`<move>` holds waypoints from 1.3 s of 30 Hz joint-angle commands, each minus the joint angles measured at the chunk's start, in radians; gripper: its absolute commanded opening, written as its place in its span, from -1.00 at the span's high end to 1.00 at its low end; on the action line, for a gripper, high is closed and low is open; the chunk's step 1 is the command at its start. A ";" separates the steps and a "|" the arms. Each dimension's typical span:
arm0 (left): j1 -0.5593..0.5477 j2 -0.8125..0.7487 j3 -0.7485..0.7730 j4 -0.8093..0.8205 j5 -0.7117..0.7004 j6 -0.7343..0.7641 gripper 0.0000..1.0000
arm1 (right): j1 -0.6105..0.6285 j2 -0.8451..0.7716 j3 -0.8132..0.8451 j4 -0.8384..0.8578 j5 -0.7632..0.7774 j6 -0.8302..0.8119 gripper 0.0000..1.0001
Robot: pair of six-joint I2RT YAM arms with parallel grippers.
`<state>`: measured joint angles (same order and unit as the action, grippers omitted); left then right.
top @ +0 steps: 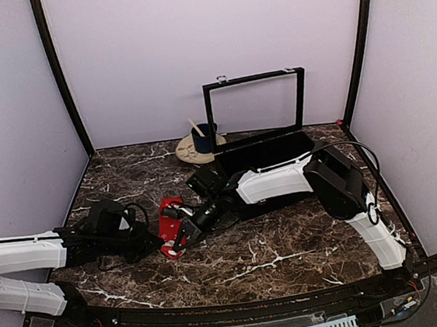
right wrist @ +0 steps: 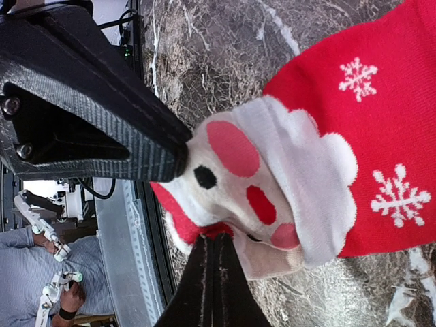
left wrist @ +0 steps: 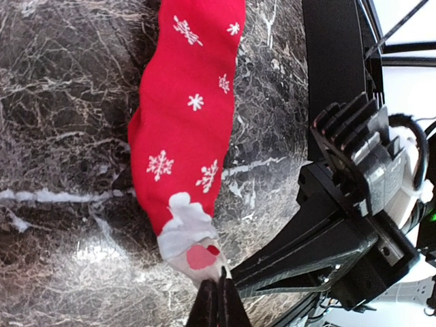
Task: Roll the socks
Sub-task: Roll the sock at the center of the board.
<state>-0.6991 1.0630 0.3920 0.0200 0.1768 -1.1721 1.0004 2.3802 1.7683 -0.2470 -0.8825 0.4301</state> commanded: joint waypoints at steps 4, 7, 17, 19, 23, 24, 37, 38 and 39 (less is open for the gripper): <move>-0.001 0.003 -0.006 -0.015 0.028 0.024 1.00 | -0.006 -0.045 -0.012 0.032 -0.001 0.007 1.00; 0.003 -0.019 -0.011 -0.069 0.014 0.024 1.00 | -0.006 -0.046 -0.007 0.000 0.023 -0.016 1.00; 0.056 -0.101 -0.102 -0.101 0.031 -0.056 1.00 | -0.006 -0.062 -0.001 -0.115 0.149 -0.111 0.83; 0.068 -0.092 -0.106 -0.100 0.046 -0.057 1.00 | -0.006 -0.067 -0.003 -0.121 0.167 -0.125 0.75; 0.078 -0.055 -0.091 -0.097 0.075 -0.048 1.00 | -0.006 -0.077 -0.004 -0.131 0.203 -0.157 0.59; 0.078 -0.045 -0.086 -0.102 0.080 -0.044 1.00 | -0.005 -0.080 -0.006 -0.134 0.213 -0.169 0.56; 0.193 -0.013 -0.026 -0.164 0.157 -0.008 1.00 | 0.150 -0.185 -0.154 -0.088 0.622 -0.442 0.34; 0.197 -0.009 -0.019 -0.168 0.163 -0.003 1.00 | 0.161 -0.197 -0.176 -0.064 0.641 -0.452 0.33; 0.199 -0.001 -0.010 -0.175 0.167 0.003 1.00 | 0.171 -0.210 -0.196 -0.041 0.659 -0.464 0.32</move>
<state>-0.5159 1.0473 0.3401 -0.1101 0.3096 -1.2037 1.1294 2.2391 1.6371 -0.3847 -0.3614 0.0532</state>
